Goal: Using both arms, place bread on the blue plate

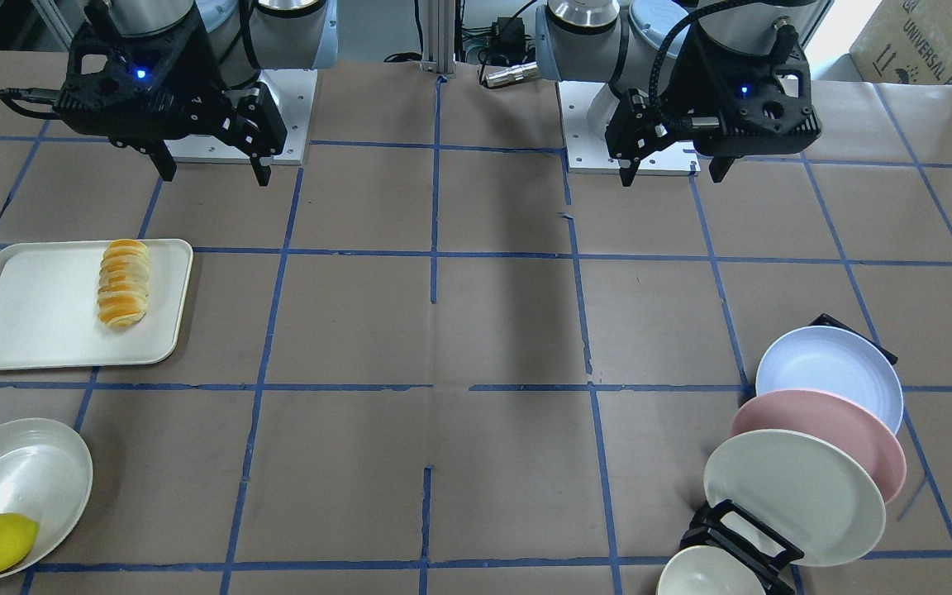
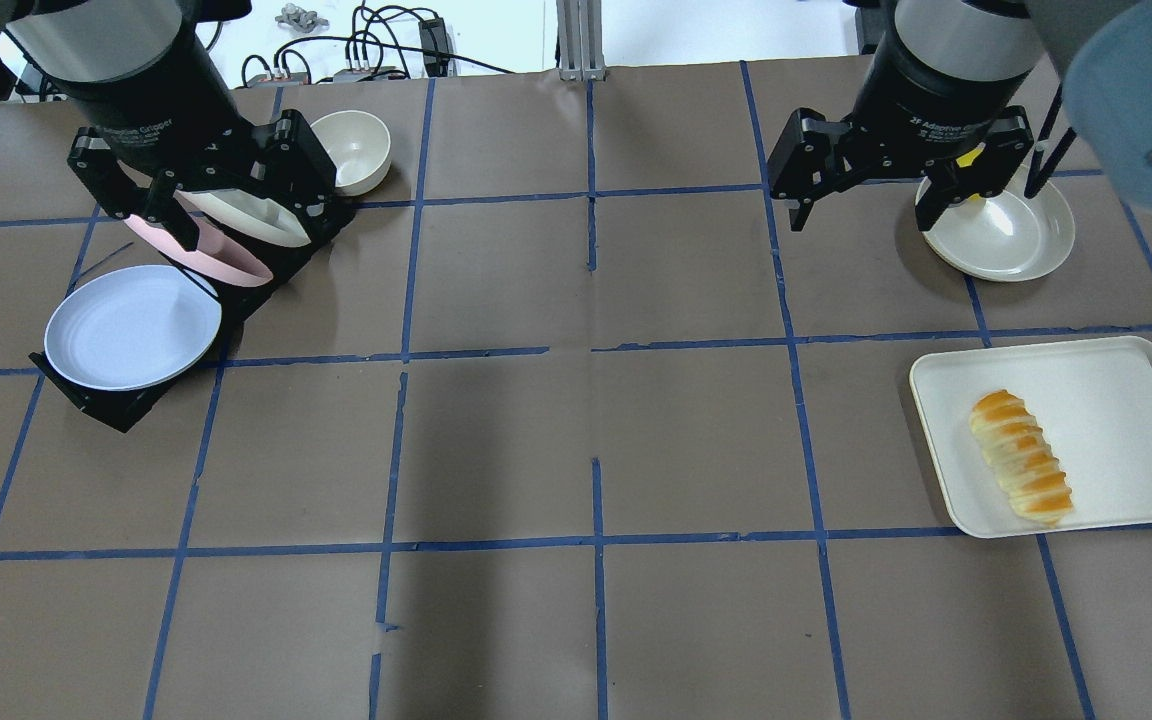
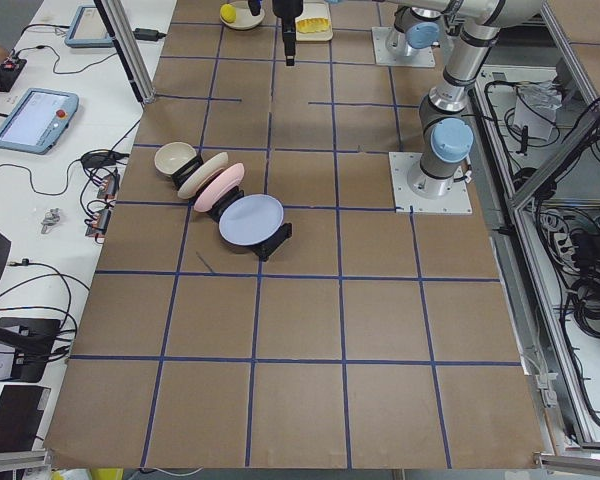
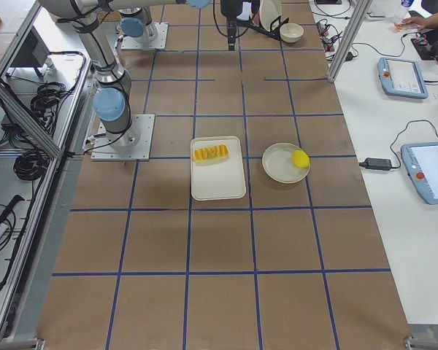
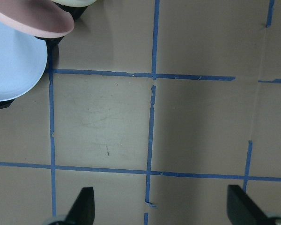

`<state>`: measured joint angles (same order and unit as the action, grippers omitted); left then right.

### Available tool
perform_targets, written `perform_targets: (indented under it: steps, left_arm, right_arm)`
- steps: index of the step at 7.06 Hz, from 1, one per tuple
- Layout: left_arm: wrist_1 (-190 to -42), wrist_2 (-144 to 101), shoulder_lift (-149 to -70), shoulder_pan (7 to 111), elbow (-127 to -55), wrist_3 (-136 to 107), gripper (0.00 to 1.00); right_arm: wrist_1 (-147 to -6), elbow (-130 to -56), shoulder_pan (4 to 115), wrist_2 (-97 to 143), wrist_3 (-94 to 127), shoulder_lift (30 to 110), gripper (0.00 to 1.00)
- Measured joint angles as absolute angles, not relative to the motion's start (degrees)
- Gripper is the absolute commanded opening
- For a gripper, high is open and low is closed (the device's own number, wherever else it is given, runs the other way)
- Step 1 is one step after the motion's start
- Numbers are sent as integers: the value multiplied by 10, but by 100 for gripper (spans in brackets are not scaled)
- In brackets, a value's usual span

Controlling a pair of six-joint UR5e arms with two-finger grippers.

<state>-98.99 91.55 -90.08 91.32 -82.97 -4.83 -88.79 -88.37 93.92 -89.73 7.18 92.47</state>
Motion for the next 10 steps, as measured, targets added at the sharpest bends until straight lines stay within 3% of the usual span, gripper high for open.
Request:
perform_targets:
  steps: [6,7,10]
  left_arm:
    - [-1002,915,-894,891,-841,-26,100]
    - [-1013,916,-893,850,-834,18,100]
    - [-1030,919,-898,720,-831,145,100]
  right_arm:
    - [-867,-884,942,-912,74,927,96]
    - [-871,-887,942,-915,65,920,91]
    - [-955,-955,845,-916,-119,897,95]
